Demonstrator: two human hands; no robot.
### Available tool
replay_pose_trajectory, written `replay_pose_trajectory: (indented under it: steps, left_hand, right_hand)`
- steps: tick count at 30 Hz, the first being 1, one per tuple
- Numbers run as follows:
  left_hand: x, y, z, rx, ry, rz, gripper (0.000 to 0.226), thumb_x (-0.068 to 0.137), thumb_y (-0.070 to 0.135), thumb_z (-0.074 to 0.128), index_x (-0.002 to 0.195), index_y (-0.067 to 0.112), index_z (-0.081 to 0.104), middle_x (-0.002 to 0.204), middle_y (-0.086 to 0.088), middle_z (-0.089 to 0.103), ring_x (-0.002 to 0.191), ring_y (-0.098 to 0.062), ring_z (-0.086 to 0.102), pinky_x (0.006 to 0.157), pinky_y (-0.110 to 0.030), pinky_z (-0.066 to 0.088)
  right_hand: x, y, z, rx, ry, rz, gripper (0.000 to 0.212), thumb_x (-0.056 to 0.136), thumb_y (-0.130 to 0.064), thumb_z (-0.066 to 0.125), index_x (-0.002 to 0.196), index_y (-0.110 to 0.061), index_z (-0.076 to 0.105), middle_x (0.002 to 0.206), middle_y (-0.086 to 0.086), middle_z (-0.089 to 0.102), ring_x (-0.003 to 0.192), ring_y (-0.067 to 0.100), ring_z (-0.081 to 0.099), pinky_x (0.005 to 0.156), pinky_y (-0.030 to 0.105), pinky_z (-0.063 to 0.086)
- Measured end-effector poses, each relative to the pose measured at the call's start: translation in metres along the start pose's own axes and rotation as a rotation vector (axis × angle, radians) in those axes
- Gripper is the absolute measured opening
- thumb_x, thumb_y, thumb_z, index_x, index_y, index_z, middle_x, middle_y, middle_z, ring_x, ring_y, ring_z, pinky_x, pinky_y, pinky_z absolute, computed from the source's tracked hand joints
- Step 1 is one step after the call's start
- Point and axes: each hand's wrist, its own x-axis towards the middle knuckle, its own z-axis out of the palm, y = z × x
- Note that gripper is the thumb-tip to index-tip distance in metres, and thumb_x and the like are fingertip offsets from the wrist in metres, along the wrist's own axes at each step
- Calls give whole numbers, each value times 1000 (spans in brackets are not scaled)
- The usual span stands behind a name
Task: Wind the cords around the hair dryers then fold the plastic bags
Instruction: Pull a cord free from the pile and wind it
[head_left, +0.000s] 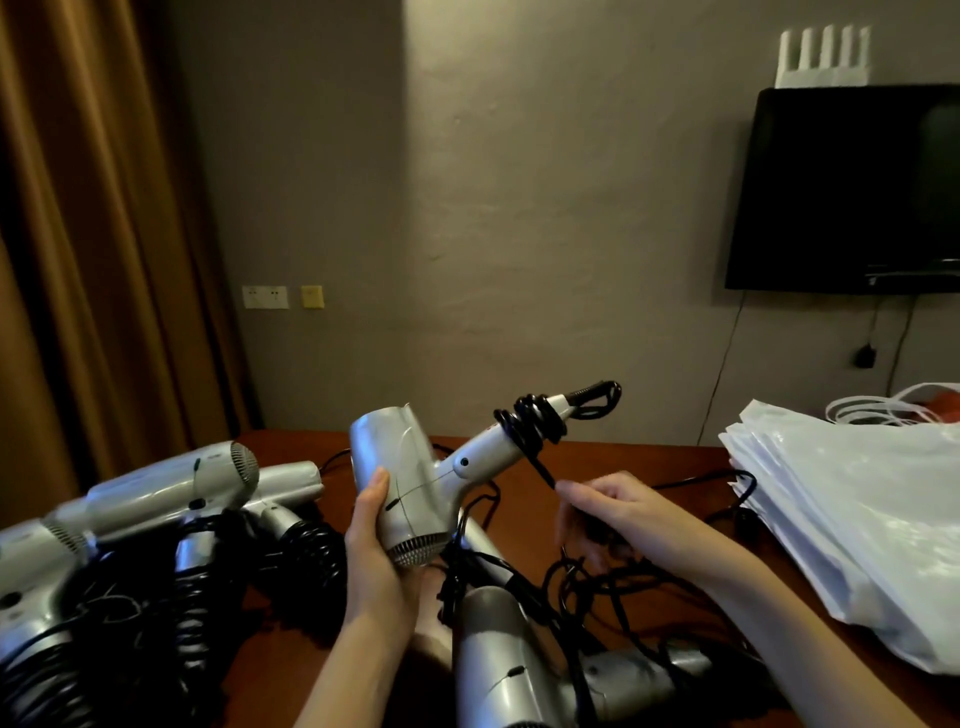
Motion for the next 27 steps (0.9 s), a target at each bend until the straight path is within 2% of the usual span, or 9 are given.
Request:
replay_pose_trajectory:
  steps: [5,8,11,15,17,19,21,24,27]
  left_hand:
    - [6,-4,1,-12,-53,8,82,55,50,79,118,-1,64,81,-17,68,59,-26,65,46,-29,52]
    - [7,-5,1,-26,-114,-19,80,51,52,84,111,1,66,87,-17,68,67,-27,67,57,-33,57]
    - [8,-6,-1,-22,-157,-34,74,52,51,84,103,0,65,81,-17,67,63,-27,66,56,-33,57]
    - [4,-5,3,59,-287,-81,72,37,56,89,85,3,76,74,-18,67,59,-27,65,55,-30,55]
    - [2,-4,4,87,-314,-116,74,40,57,88,87,2,77,75,-22,66,58,-32,63,54,-32,54]
    - [2,-4,4,120,-319,-150,82,44,59,85,95,-4,73,78,-28,63,62,-39,61,56,-36,53]
    - [1,-4,4,170,-289,-159,90,44,59,85,103,-8,69,84,-32,63,70,-44,60,61,-40,52]
    - [-1,-6,2,231,-238,-158,100,46,58,86,118,-9,63,106,-40,61,91,-51,54,78,-52,49]
    - [-5,-6,3,296,-226,-145,100,43,57,88,115,-8,65,114,-41,59,97,-49,56,96,-64,39]
  right_hand:
    - [0,8,-13,-47,-38,29,50,86,-57,50,61,-16,63,59,0,61,62,15,62,68,16,46]
    - [0,12,-18,-78,37,52,53,80,-62,59,50,-20,47,50,-5,50,57,13,62,60,13,43]
    - [-1,18,-25,-109,41,60,55,73,-68,66,56,-20,45,54,-4,46,55,9,55,59,14,41]
    - [-12,16,-33,-98,-171,43,34,84,-53,61,80,-20,58,77,1,48,73,13,46,71,20,37]
    - [-15,17,-36,-135,-162,76,14,88,-41,64,89,-27,60,83,-10,53,78,1,50,72,7,39]
    - [-15,22,-41,-189,-109,101,25,77,-39,75,93,-41,56,87,-25,56,85,-10,54,69,1,40]
    - [-8,32,-46,-326,23,120,36,59,-51,84,83,-39,61,75,-19,62,87,7,65,67,12,45]
    - [-4,25,-49,-614,46,180,23,86,-32,67,65,-40,65,71,-12,66,82,18,66,74,31,51]
    - [-12,14,-47,-722,36,180,13,85,-35,65,80,-25,71,83,-3,69,82,17,63,71,28,49]
